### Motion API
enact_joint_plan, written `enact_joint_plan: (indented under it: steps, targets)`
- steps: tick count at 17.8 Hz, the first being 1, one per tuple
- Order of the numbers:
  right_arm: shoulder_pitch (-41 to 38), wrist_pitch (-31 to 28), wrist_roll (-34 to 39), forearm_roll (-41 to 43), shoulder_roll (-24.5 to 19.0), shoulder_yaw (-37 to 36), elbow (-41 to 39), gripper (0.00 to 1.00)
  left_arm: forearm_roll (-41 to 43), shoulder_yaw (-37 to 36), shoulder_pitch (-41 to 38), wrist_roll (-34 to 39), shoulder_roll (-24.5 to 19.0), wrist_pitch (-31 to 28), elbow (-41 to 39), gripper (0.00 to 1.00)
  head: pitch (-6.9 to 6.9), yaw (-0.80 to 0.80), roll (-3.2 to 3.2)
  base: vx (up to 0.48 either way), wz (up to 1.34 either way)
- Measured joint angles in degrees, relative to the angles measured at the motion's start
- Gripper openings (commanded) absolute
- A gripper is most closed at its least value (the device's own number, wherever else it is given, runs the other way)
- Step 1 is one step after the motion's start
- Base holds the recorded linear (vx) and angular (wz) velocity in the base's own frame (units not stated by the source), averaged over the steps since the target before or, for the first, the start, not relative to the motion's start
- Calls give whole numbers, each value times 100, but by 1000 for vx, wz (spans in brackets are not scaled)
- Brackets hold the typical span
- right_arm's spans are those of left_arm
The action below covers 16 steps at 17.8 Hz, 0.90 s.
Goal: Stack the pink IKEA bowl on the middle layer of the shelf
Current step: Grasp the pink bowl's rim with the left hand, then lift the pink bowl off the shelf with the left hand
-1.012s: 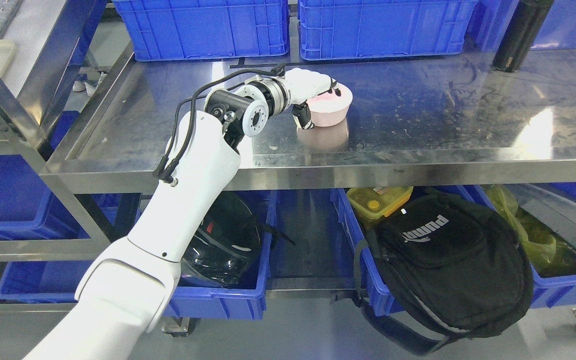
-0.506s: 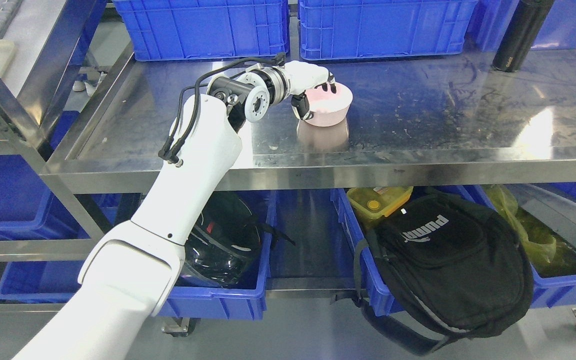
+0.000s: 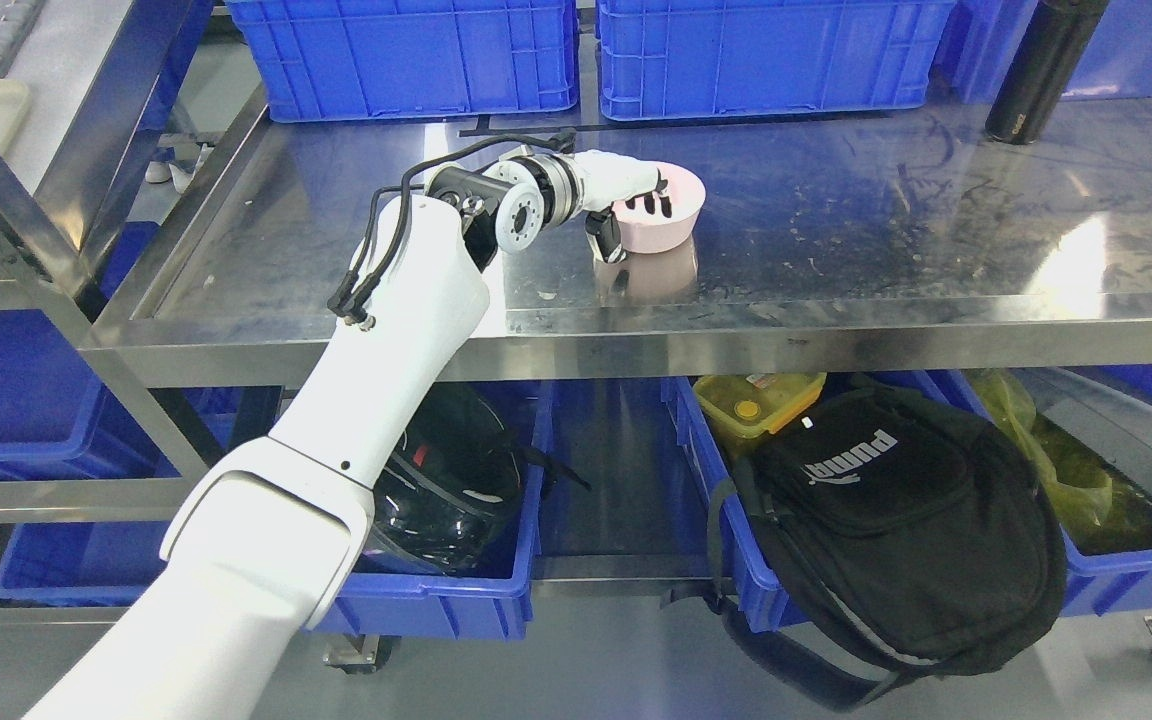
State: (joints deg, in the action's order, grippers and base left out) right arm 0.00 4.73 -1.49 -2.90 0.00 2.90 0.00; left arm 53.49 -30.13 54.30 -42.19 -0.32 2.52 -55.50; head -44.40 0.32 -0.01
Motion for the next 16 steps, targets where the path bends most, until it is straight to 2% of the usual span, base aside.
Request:
enact_joint_plan:
  steps: [5,12,16]
  targets:
    - [0,0,0,0,0,0,0,100,-45,-72,16,111,12,232,148,11,0,0,0,0,0]
    - [0,0,0,0,0,0,0,100,-76,177,17,198,22,799,264,7,0,0,0,0,0]
    - [0,0,0,0,0,0,0,100,-104,538,2,465,26,1523,151,8,0,0,0,0,0]
